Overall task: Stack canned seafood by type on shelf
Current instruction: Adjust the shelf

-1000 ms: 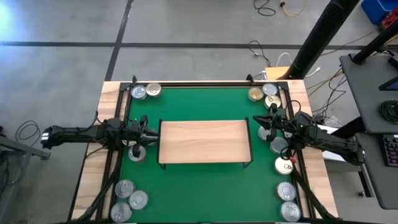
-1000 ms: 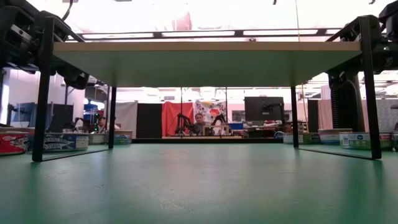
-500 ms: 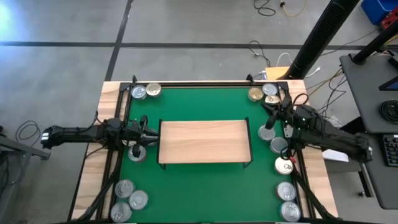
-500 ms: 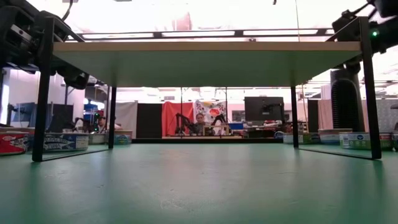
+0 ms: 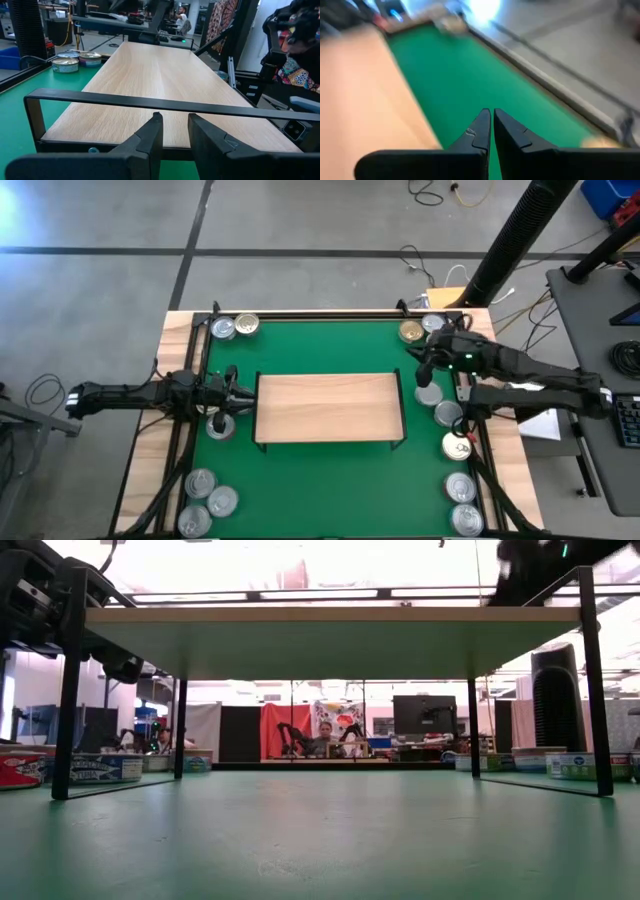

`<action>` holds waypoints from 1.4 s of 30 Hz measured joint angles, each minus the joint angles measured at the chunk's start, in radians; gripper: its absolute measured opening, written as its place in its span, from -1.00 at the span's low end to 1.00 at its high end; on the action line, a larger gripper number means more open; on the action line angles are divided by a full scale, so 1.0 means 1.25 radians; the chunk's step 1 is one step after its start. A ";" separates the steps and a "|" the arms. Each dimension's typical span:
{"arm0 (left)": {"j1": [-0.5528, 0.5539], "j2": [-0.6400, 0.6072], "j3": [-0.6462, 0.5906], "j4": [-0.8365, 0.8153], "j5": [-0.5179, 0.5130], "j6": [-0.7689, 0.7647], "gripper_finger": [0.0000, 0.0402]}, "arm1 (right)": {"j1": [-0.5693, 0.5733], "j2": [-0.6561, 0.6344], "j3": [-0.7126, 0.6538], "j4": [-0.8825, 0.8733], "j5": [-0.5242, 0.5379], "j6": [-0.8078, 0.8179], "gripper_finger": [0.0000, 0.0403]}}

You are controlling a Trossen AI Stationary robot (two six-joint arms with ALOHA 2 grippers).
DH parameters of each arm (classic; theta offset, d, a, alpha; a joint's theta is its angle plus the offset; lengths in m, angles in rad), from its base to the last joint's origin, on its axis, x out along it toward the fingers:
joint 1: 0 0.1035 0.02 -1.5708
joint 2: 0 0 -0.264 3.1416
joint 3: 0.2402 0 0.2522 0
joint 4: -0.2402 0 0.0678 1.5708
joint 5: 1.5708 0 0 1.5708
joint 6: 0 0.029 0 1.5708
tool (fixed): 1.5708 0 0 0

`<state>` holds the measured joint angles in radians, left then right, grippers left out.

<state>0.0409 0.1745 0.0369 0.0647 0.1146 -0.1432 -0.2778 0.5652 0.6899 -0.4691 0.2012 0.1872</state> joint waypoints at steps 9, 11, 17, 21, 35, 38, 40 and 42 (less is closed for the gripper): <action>0.000 0.000 0.000 0.003 -0.002 0.016 -0.62 | 0.207 0.039 0.059 0.071 0.004 -0.012 -0.94; 0.000 0.000 0.000 0.005 -0.015 0.047 -0.62 | 0.259 0.070 0.059 0.111 0.017 -0.012 -0.94; -0.001 0.000 0.000 0.006 -0.016 -0.047 -0.62 | 0.406 0.205 0.070 0.257 0.035 -0.020 -0.94; -0.001 0.002 -0.002 0.045 -0.020 -0.099 -0.62 | 0.484 0.311 0.127 0.273 0.039 -0.014 -0.94; -0.001 0.004 -0.001 0.162 -0.021 -0.082 -0.62 | 0.617 0.685 0.481 0.004 0.194 0.066 -0.94; -0.001 0.007 -0.001 0.135 -0.021 -0.085 -0.62 | 0.616 0.741 0.540 -0.050 0.202 0.081 -0.94; -0.001 0.010 -0.001 0.099 -0.021 -0.087 -0.62 | 0.617 0.772 0.563 -0.064 0.202 0.080 -0.94; -0.001 0.014 -0.001 0.055 -0.021 -0.099 -0.62 | 0.617 0.802 0.577 -0.068 0.197 0.072 -0.94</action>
<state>0.0399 0.1924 0.0353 0.1328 0.0887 -0.2673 0.4931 1.5672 1.4115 -0.5545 0.4478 0.2770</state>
